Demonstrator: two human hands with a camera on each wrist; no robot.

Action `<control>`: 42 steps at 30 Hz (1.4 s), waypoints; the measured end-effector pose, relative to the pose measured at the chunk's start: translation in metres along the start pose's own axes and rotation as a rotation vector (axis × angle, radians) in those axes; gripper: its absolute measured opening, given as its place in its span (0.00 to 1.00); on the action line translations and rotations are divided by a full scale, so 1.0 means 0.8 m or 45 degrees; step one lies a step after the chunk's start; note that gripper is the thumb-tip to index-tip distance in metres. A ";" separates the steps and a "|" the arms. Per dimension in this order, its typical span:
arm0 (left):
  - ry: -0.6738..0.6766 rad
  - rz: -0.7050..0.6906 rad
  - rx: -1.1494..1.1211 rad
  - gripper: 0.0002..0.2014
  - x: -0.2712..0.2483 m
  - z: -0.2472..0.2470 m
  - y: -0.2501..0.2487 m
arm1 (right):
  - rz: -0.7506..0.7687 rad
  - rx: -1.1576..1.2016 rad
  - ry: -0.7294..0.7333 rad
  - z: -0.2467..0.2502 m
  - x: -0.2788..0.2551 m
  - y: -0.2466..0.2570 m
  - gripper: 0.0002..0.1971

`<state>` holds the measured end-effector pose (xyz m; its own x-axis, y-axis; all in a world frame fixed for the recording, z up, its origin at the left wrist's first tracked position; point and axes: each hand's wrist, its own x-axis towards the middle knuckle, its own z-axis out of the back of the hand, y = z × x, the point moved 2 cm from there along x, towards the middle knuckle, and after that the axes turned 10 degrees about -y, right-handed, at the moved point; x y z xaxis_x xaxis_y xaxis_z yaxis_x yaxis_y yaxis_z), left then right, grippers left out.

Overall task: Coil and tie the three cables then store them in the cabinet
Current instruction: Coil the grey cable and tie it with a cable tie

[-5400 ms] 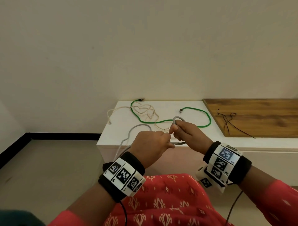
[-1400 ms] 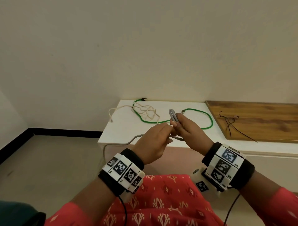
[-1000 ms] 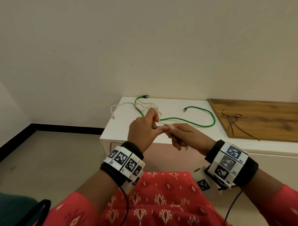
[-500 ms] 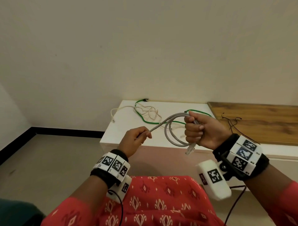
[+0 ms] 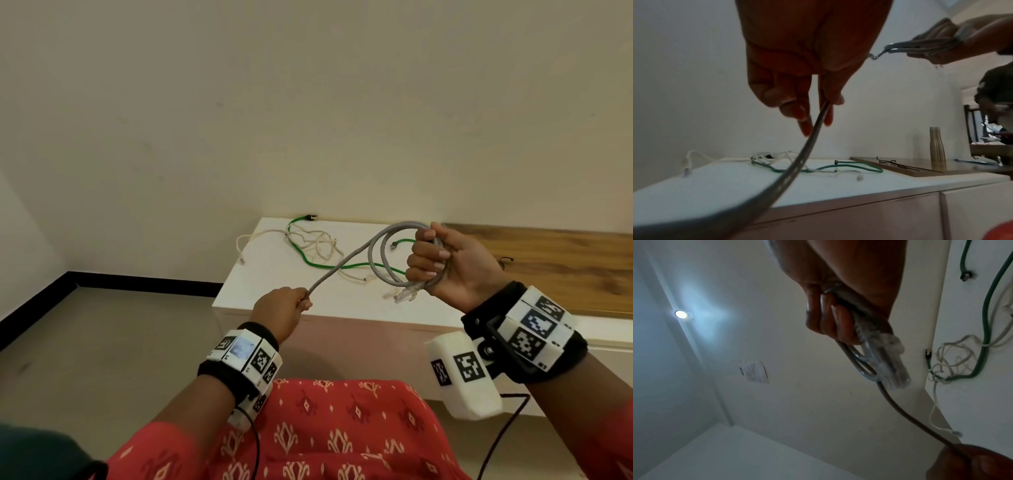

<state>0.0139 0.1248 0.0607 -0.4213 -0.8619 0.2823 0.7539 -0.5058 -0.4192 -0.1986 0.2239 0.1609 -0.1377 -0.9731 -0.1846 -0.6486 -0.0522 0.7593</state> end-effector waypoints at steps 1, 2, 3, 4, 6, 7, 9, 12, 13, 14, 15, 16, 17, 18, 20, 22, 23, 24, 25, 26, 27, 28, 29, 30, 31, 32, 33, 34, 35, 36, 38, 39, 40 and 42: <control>0.027 -0.011 0.080 0.12 0.001 0.000 -0.005 | 0.012 0.015 0.011 -0.001 0.000 -0.001 0.14; 0.072 -0.043 0.188 0.12 0.000 0.000 -0.011 | 0.024 0.032 0.021 -0.002 0.000 -0.002 0.14; 0.132 -0.098 0.337 0.12 0.000 0.000 -0.018 | 0.036 0.052 0.027 -0.003 0.000 -0.004 0.15; 0.184 -0.156 0.489 0.13 -0.002 0.000 -0.026 | 0.050 0.074 0.027 -0.003 0.000 -0.004 0.15; 0.226 -0.243 0.670 0.14 -0.005 0.001 -0.042 | 0.095 0.115 0.010 -0.003 0.000 -0.006 0.18; 0.228 -0.281 0.704 0.15 -0.007 0.001 -0.049 | 0.125 0.118 -0.005 -0.002 0.001 -0.007 0.19; 0.224 -0.315 0.741 0.18 -0.012 0.002 -0.059 | 0.188 0.073 -0.028 -0.002 0.001 -0.009 0.19; 0.202 -0.350 0.776 0.23 -0.020 0.005 -0.072 | 0.258 -0.066 -0.034 -0.006 0.001 -0.014 0.19; 0.210 -0.385 0.798 0.23 -0.022 0.008 -0.078 | 0.273 -0.128 -0.040 -0.007 0.001 -0.017 0.19; 0.231 -0.433 0.808 0.22 -0.024 0.008 -0.081 | 0.288 -0.192 -0.050 -0.008 0.001 -0.021 0.19; 0.261 -0.490 0.792 0.20 -0.027 0.008 -0.085 | 0.307 -0.254 -0.059 -0.008 0.001 -0.026 0.19; 0.335 -0.539 0.802 0.17 -0.027 0.007 -0.086 | 0.334 -0.317 -0.062 -0.009 0.001 -0.031 0.18; 0.367 -0.565 0.874 0.14 -0.030 0.012 -0.090 | 0.367 -0.386 -0.059 -0.009 0.001 -0.037 0.18; 0.322 -0.583 0.912 0.14 -0.033 0.021 -0.096 | 0.403 -0.468 -0.058 -0.010 0.001 -0.042 0.17; 0.340 -0.709 0.925 0.12 -0.037 0.024 -0.105 | 0.490 -0.709 -0.079 -0.011 -0.001 -0.052 0.16; 0.410 -0.749 0.794 0.12 -0.039 0.015 -0.112 | 0.578 -0.975 -0.087 -0.014 -0.005 -0.060 0.15; 0.370 -0.721 0.715 0.14 -0.035 0.012 -0.114 | 0.607 -1.074 -0.074 -0.016 -0.007 -0.064 0.15; 0.346 -0.703 0.658 0.14 -0.032 0.011 -0.115 | 0.627 -1.159 -0.051 -0.017 -0.007 -0.067 0.15; 0.307 -0.706 0.598 0.15 -0.032 0.013 -0.117 | 0.646 -1.248 -0.023 -0.017 -0.007 -0.071 0.15; 0.285 -0.672 0.504 0.15 -0.032 0.014 -0.118 | 0.670 -1.355 0.000 -0.017 -0.005 -0.075 0.15; 0.272 -0.628 0.382 0.15 -0.031 0.015 -0.117 | 0.690 -1.477 0.016 -0.017 -0.004 -0.079 0.15; 0.286 -0.591 0.280 0.15 -0.031 0.017 -0.117 | 0.707 -1.603 0.021 -0.016 -0.003 -0.082 0.15; 0.308 -0.567 0.193 0.13 -0.032 0.018 -0.117 | 0.717 -1.715 0.022 -0.015 -0.003 -0.084 0.15; 0.328 -0.550 0.114 0.12 -0.033 0.020 -0.118 | 0.726 -1.800 0.025 -0.015 -0.003 -0.086 0.16; 0.344 -0.539 0.037 0.11 -0.034 0.021 -0.119 | 0.732 -1.862 0.036 -0.015 -0.004 -0.087 0.16; 0.348 -0.515 -0.033 0.11 -0.034 0.022 -0.119 | 0.736 -1.917 0.054 -0.016 -0.004 -0.088 0.17; 0.353 -0.478 -0.105 0.11 -0.034 0.023 -0.119 | 0.743 -1.971 0.071 -0.017 -0.005 -0.088 0.17; 0.355 -0.429 -0.177 0.11 -0.034 0.023 -0.118 | 0.753 -2.021 0.088 -0.018 -0.004 -0.088 0.17; 0.360 -0.377 -0.256 0.10 -0.033 0.024 -0.116 | 0.760 -2.056 0.101 -0.018 -0.004 -0.089 0.17; 0.366 -0.329 -0.328 0.10 -0.032 0.025 -0.115 | 0.763 -2.076 0.110 -0.018 -0.004 -0.089 0.17; 0.391 -0.252 -0.436 0.09 -0.032 0.024 -0.111 | 0.756 -2.107 0.116 -0.018 -0.004 -0.089 0.17; 0.393 -0.227 -0.475 0.08 -0.034 0.024 -0.111 | 0.741 -2.118 0.114 -0.017 -0.004 -0.088 0.17; 0.380 -0.202 -0.509 0.06 -0.034 0.023 -0.110 | 0.715 -2.107 0.106 -0.016 -0.004 -0.087 0.17; 0.309 -0.115 -0.601 0.06 -0.033 0.024 -0.106 | 0.660 -2.062 0.100 -0.012 -0.003 -0.086 0.15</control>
<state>-0.0295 0.1911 0.1052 -0.6207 -0.7694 0.1509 0.4244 -0.4916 -0.7604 -0.1462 0.2278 0.1152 -0.0073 -0.9656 0.2601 0.8259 0.1408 0.5459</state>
